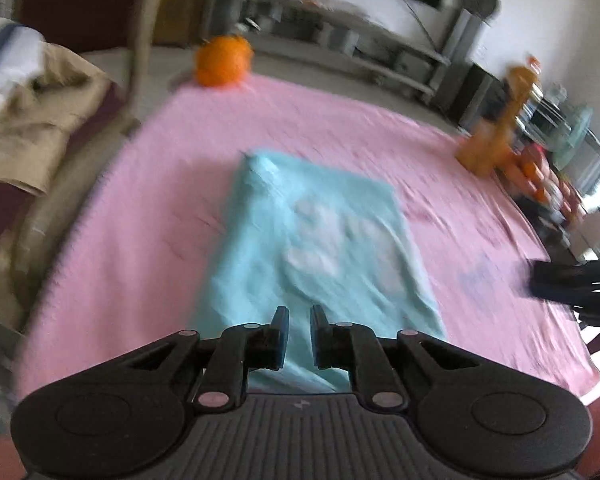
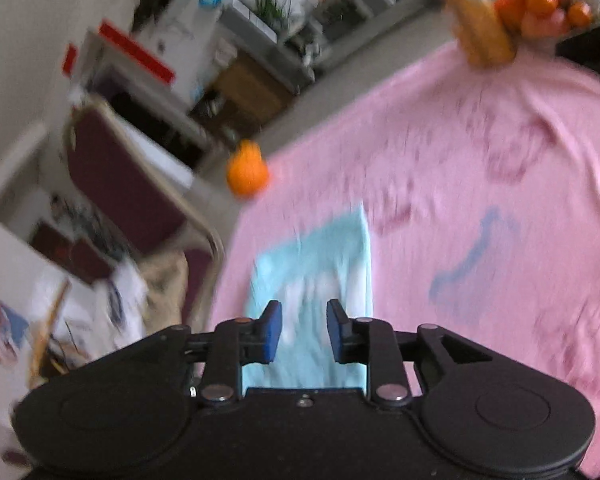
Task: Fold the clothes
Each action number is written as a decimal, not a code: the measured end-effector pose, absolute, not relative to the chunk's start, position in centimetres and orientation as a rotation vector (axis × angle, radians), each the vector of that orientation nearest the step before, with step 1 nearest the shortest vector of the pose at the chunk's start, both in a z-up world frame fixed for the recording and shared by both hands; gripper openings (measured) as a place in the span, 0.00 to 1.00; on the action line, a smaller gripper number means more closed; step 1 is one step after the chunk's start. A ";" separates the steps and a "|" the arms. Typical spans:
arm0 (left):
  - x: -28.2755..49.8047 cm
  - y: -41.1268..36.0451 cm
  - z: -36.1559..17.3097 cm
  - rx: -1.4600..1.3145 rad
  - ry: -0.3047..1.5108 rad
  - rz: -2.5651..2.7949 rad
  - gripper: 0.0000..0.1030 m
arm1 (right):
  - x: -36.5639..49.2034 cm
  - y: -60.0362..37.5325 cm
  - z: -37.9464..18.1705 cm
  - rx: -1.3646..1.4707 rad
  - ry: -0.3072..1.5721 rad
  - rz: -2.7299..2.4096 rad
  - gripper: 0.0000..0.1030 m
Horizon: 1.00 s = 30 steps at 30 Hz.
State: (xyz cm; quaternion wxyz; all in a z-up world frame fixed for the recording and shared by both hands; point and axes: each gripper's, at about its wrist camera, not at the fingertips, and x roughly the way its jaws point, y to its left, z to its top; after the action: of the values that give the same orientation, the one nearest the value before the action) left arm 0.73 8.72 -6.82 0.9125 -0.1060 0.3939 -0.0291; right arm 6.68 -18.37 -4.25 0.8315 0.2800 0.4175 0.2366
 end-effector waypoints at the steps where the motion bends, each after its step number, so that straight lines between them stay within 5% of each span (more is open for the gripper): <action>1: 0.8 7.6 -7.2 -0.178 0.811 -0.081 0.10 | 6.5 -16.9 -5.0 0.540 0.896 0.504 0.23; 3: 0.9 5.5 -8.1 -0.081 0.811 -0.108 0.19 | 6.1 -14.0 -6.6 0.432 0.915 0.507 0.23; 13: 0.7 6.3 -10.1 0.002 0.958 -0.026 0.18 | 2.7 -9.8 -9.7 -0.060 0.867 0.576 0.20; 17: -0.3 7.3 -9.5 -0.011 0.986 0.017 0.11 | 2.2 -12.4 -8.2 -0.011 0.898 0.544 0.20; 22: -2.0 9.8 -5.2 -0.064 0.831 0.017 0.14 | 2.2 -15.6 -3.8 0.100 0.849 0.525 0.21; 25: -1.3 12.1 -2.1 -0.139 0.749 0.040 0.38 | 2.8 -17.3 0.8 0.203 0.748 0.540 0.22; 30: 3.2 14.2 -1.8 -0.210 0.756 0.053 0.53 | 5.4 -18.6 5.5 0.245 0.598 0.542 0.29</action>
State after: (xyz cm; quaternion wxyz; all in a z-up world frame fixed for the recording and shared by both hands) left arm 3.16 14.22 -1.76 0.9237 -0.1024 0.3682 0.0258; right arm 5.44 -18.57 5.54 0.9124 0.1188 0.2903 0.2630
